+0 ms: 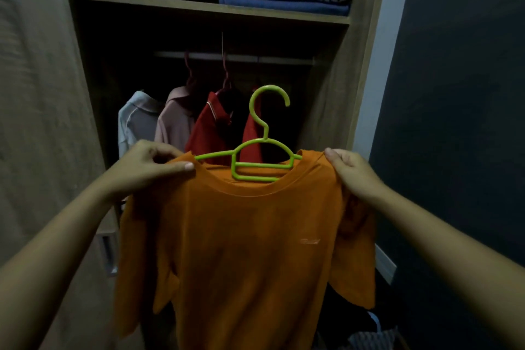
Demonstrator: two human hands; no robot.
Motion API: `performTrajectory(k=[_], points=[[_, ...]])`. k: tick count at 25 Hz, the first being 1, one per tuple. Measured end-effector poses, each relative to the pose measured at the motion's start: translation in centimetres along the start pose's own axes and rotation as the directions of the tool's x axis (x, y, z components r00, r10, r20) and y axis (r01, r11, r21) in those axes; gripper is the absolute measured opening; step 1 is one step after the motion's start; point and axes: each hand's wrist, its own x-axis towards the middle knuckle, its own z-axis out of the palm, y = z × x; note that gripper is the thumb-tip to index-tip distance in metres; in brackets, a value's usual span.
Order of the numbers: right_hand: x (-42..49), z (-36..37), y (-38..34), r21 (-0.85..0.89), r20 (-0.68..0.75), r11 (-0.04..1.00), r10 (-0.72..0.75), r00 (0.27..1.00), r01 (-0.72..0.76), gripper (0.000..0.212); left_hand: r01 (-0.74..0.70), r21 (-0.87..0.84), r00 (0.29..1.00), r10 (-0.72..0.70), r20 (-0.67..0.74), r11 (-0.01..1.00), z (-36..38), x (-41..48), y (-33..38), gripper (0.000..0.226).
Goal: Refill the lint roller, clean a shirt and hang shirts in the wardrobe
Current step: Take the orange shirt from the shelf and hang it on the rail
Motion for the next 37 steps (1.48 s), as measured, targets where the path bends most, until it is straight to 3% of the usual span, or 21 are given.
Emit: performTrajectory(k=[4,8,12,16,18,20,22,24,25,28,30,33,37], points=[[0.4,0.8,-1.2,-0.02,-0.031,0.999,-0.044,0.999,0.044,0.043,-0.123,0.232,0.992,0.125,0.002,0.965,1.6,0.9,1.4,0.026],[0.7,-0.8,-0.8,-0.132,-0.059,0.991,0.023,0.998,-0.031,0.044,-0.099,0.182,0.983,0.125,-0.136,0.978,1.2,0.9,0.7,0.015],[0.1,-1.6,-0.3,0.043,0.104,0.989,0.139,0.985,-0.144,0.042,-0.096,0.268,0.989,0.122,-0.082,0.959,0.4,1.4,1.1,0.02],[-0.2,-1.1,-0.2,0.13,0.08,0.98,0.139,0.987,-0.148,0.043,-0.018,0.188,0.999,0.009,0.049,0.982,-1.6,0.9,0.1,0.046],[0.1,-1.2,0.1,0.183,0.068,0.966,0.171,0.983,-0.181,0.044,-0.028,0.134,0.999,0.023,0.039,0.991,-1.9,0.1,-0.6,0.054],[1.0,-1.0,0.2,0.128,-0.041,0.976,0.184,0.982,-0.178,0.042,-0.032,0.121,0.996,0.042,-0.083,0.992,-1.8,-0.3,-1.2,0.042],[2.3,-0.7,0.2,0.027,-0.293,0.98,0.195,0.936,-0.195,0.035,0.004,0.095,0.973,0.018,-0.228,0.995,-1.6,-0.6,-1.7,0.03],[2.8,-0.1,-0.9,0.052,-0.401,0.984,0.177,0.899,-0.171,0.029,0.049,0.116,0.946,-0.009,-0.325,0.992,-0.9,-0.9,-1.3,0.024],[2.9,0.6,-1.5,0.052,-0.356,0.992,0.125,0.926,-0.114,0.026,0.066,0.145,0.934,-0.01,-0.357,0.987,-0.2,-1.0,-0.8,0.018],[3.4,4.9,-3.8,-0.039,-0.008,0.999,-0.001,1.0,0.0,0.024,0.106,0.274,0.894,0.029,-0.447,0.956,3.2,-0.5,1.8,0.015],[4.2,7.5,-4.6,0.102,0.146,0.988,0.104,0.984,-0.12,0.035,0.141,0.344,0.886,0.037,-0.463,0.928,5.7,0.3,2.8,0.031],[6.1,8.9,-4.3,0.374,0.194,0.867,0.273,0.942,-0.328,0.048,0.205,0.371,0.875,-0.001,-0.483,0.906,8.9,2.2,3.5,0.036],[9.6,8.3,-1.4,0.515,0.097,0.777,0.367,0.925,-0.362,0.057,0.164,0.331,0.943,-0.049,-0.329,0.929,11.1,5.8,5.0,0.035]])
